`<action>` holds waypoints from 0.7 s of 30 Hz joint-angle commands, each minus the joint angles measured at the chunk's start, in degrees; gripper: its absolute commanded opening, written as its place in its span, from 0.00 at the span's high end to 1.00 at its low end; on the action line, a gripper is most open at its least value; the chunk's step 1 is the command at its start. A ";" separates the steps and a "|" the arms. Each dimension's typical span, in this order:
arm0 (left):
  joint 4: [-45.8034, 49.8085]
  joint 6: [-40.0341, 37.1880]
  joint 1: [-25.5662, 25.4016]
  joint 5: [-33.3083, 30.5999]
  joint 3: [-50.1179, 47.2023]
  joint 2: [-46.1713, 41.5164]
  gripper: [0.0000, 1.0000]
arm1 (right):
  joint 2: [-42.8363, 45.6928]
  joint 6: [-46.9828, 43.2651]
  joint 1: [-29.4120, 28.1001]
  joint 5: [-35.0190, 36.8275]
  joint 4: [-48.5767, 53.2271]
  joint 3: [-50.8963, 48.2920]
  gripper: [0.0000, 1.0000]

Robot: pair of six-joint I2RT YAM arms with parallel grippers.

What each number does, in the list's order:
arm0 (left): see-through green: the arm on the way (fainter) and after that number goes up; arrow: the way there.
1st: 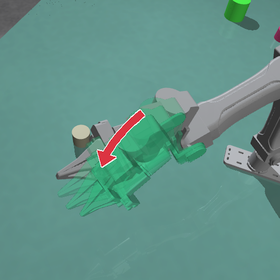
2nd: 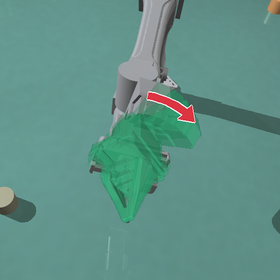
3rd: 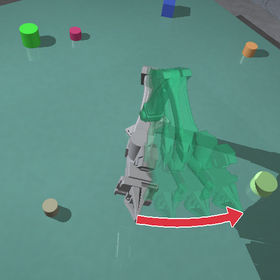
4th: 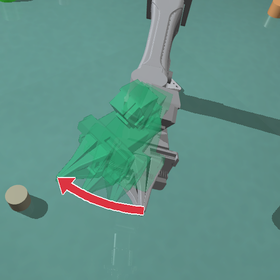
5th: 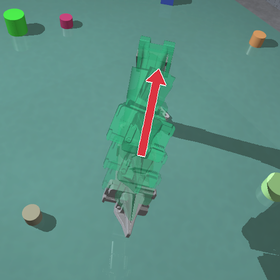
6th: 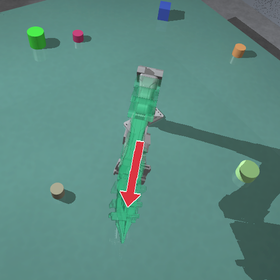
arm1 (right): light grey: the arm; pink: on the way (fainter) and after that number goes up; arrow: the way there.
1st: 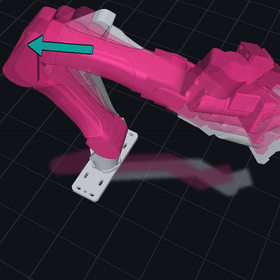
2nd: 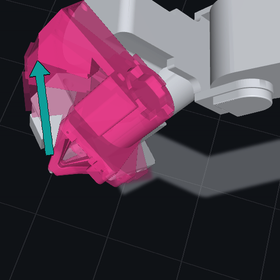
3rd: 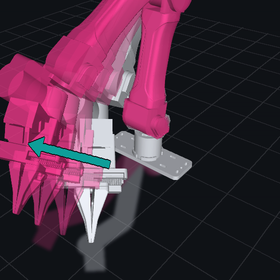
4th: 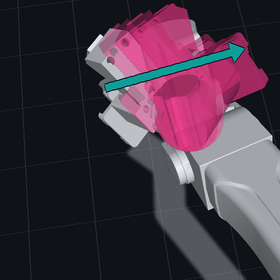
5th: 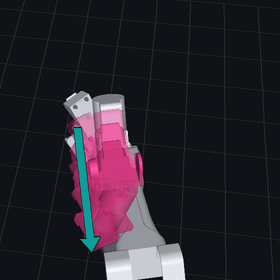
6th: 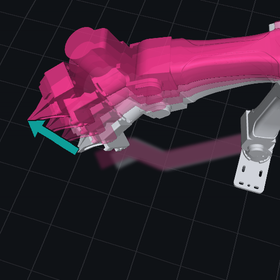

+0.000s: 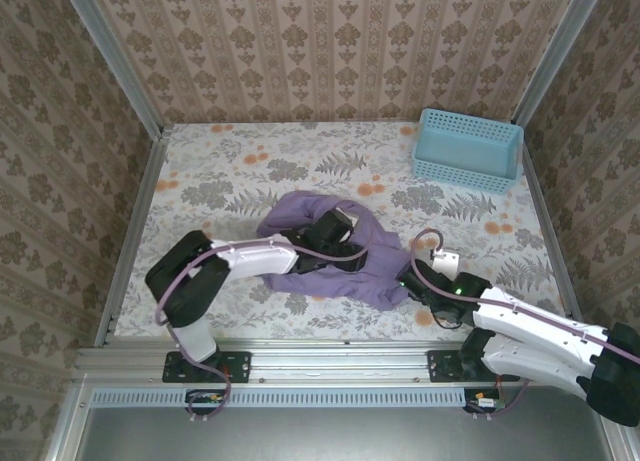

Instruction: Fold the inside-out t-shirt

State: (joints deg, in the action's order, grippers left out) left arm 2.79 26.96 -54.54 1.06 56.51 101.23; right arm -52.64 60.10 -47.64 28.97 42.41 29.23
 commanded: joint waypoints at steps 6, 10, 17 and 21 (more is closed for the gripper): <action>4.76 2.03 1.66 -1.92 0.01 2.75 0.26 | -9.44 -3.30 -0.99 -8.09 -14.13 1.39 0.26; 5.15 4.33 3.44 -2.89 -1.79 2.28 0.25 | -15.66 -3.39 -0.91 -7.31 -14.62 4.22 0.24; 4.40 7.74 10.14 -5.54 -8.95 -0.56 0.21 | -22.68 -1.90 -0.74 -0.80 -6.11 7.70 0.40; 1.33 8.93 13.85 -4.29 -14.30 -3.43 0.19 | -23.04 -3.05 0.62 0.47 -5.74 7.68 0.47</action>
State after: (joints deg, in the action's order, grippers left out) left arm -1.83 32.64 -43.09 -1.58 47.40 97.25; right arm -74.91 57.30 -47.99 26.00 33.21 35.90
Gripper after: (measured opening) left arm 0.807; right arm 0.537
